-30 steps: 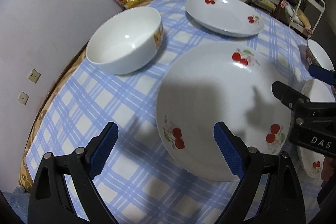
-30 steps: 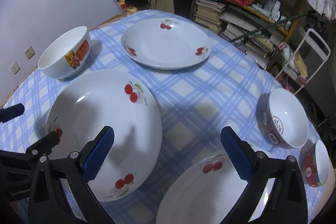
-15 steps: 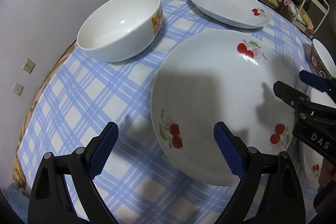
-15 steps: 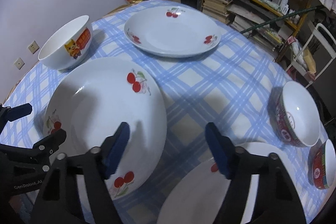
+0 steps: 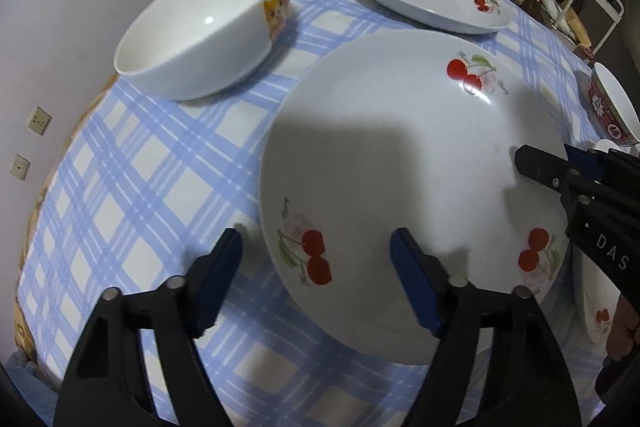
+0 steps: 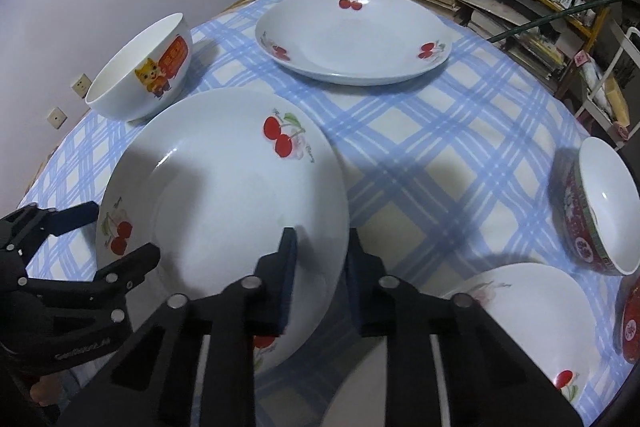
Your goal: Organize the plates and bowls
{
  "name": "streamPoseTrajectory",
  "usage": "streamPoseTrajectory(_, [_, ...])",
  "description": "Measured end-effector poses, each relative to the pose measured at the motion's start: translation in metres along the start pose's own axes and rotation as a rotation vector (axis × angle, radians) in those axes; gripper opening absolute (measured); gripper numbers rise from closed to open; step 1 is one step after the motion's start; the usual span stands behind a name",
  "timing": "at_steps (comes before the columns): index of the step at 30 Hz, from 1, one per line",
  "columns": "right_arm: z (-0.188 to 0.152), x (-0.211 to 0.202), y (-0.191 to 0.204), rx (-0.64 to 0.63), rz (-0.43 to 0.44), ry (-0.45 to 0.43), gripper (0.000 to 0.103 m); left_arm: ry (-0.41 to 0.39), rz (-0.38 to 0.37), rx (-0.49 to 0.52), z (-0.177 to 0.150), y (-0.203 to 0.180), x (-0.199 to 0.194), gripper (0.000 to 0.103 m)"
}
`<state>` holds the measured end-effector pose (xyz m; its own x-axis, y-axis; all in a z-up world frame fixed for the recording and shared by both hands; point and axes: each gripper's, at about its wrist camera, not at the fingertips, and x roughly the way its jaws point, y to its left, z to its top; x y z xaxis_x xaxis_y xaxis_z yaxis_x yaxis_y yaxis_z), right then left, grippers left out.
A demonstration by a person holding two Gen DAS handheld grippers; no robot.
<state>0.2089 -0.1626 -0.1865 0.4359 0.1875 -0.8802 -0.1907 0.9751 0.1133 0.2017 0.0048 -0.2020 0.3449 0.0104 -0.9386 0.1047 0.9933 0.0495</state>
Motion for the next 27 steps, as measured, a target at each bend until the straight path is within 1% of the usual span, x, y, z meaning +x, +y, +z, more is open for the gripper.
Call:
streamPoseTrajectory(1, [0.0, 0.0, 0.0, 0.001, 0.002, -0.002, 0.023, -0.001, -0.014, -0.01, 0.0, 0.001, 0.0, 0.072])
streamPoseTrajectory(2, [0.0, 0.001, 0.0, 0.003, 0.002, -0.002, 0.023, 0.0, -0.025, -0.019, 0.001, 0.001, 0.001, 0.069])
streamPoseTrajectory(3, [0.0, 0.002, -0.001, 0.008, 0.009, -0.002, 0.022, 0.0, -0.035, -0.022, 0.001, 0.002, 0.001, 0.063])
streamPoseTrajectory(5, [0.0, 0.003, -0.003, 0.017, 0.021, -0.002, 0.021, 0.003, -0.064, -0.032, 0.002, 0.002, 0.002, 0.056])
streamPoseTrajectory(7, [0.001, 0.003, -0.005, 0.033, 0.038, 0.001, 0.02, 0.008, -0.06, -0.05, 0.003, 0.005, 0.003, 0.05])
streamPoseTrajectory(9, [0.001, 0.003, -0.007, 0.044, 0.047, 0.0, 0.02, 0.017, -0.046, -0.083, 0.004, 0.011, 0.004, 0.035])
streamPoseTrajectory(12, [0.001, 0.002, -0.006, 0.043, 0.043, -0.003, 0.02, 0.038, -0.085, -0.149, 0.007, 0.022, 0.004, 0.028])
streamPoseTrajectory(15, [0.001, 0.0, -0.007, 0.042, 0.045, -0.002, 0.02, 0.052, -0.105, -0.171, 0.007, 0.026, 0.005, 0.027])
streamPoseTrajectory(21, [0.001, 0.0, -0.006, 0.044, 0.049, 0.0, 0.02, 0.055, -0.108, -0.164, 0.007, 0.027, 0.005, 0.027])
streamPoseTrajectory(25, [-0.001, 0.0, -0.007, 0.054, 0.055, -0.002, 0.02, 0.061, -0.112, -0.142, 0.009, 0.026, 0.006, 0.028])
streamPoseTrajectory(27, [-0.002, 0.0, -0.009, 0.063, 0.064, -0.002, 0.02, 0.069, -0.118, -0.117, 0.01, 0.024, 0.007, 0.031])
